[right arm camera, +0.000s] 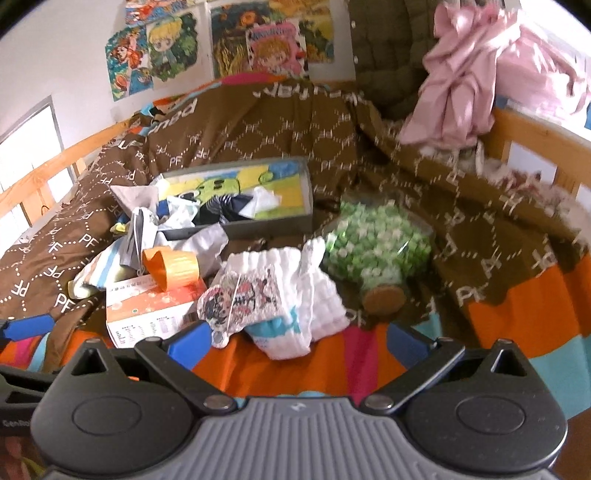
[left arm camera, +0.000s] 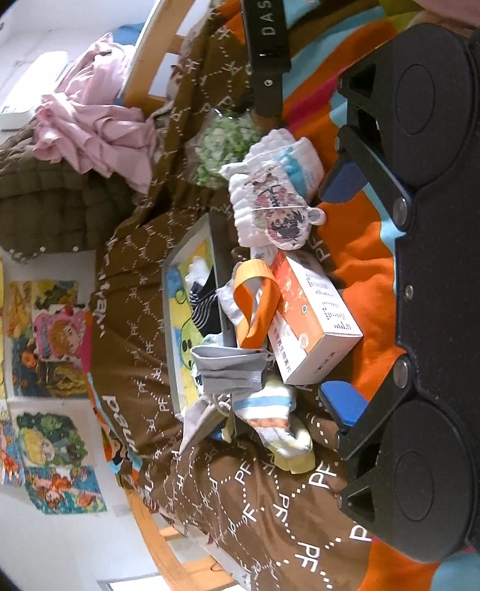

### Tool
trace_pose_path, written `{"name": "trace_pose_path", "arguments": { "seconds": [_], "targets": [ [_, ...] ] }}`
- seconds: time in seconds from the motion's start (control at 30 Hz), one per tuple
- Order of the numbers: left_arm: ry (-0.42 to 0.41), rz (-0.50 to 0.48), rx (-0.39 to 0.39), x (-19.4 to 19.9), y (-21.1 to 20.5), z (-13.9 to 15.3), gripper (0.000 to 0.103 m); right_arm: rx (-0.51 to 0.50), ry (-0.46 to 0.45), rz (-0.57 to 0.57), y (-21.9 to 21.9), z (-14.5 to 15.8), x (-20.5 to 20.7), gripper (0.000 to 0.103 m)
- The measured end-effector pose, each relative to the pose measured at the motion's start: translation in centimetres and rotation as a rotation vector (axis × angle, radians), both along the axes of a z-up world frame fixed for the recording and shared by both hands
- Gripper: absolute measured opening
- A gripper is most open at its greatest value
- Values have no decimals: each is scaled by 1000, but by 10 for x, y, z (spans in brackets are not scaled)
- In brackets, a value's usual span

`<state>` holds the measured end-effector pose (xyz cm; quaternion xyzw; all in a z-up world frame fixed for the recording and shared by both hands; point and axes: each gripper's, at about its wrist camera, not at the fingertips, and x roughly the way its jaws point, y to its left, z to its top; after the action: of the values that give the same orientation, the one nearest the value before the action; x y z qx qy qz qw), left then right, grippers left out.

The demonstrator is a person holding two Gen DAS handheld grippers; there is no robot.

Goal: Organize soft objects
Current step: 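Lift both tools away from the tray and move back over the pile, then close the left gripper on the orange strap while the right grasps a white cloth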

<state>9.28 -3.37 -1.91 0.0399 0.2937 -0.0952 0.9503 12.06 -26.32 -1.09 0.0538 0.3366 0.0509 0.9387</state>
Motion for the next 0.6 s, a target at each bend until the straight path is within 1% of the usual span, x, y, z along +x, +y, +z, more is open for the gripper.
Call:
{"name": "trace_pose_path", "arguments": {
  "seconds": [0.1, 0.23, 0.4, 0.5, 0.6],
  "targets": [
    [20, -51, 38, 10, -1, -1, 102, 37, 50, 5, -3, -5, 11, 103],
    [-5, -119, 93, 21, -1, 0, 102, 70, 85, 31, -6, -10, 27, 103],
    [-44, -185, 131, 39, 4, 0, 102, 87, 99, 111, -5, -10, 48, 103],
    [-73, -219, 152, 48, 7, 0, 102, 88, 123, 161, -5, -12, 62, 103],
    [-87, -249, 161, 57, 10, -4, 102, 74, 137, 225, -3, -15, 74, 103]
  ]
}}
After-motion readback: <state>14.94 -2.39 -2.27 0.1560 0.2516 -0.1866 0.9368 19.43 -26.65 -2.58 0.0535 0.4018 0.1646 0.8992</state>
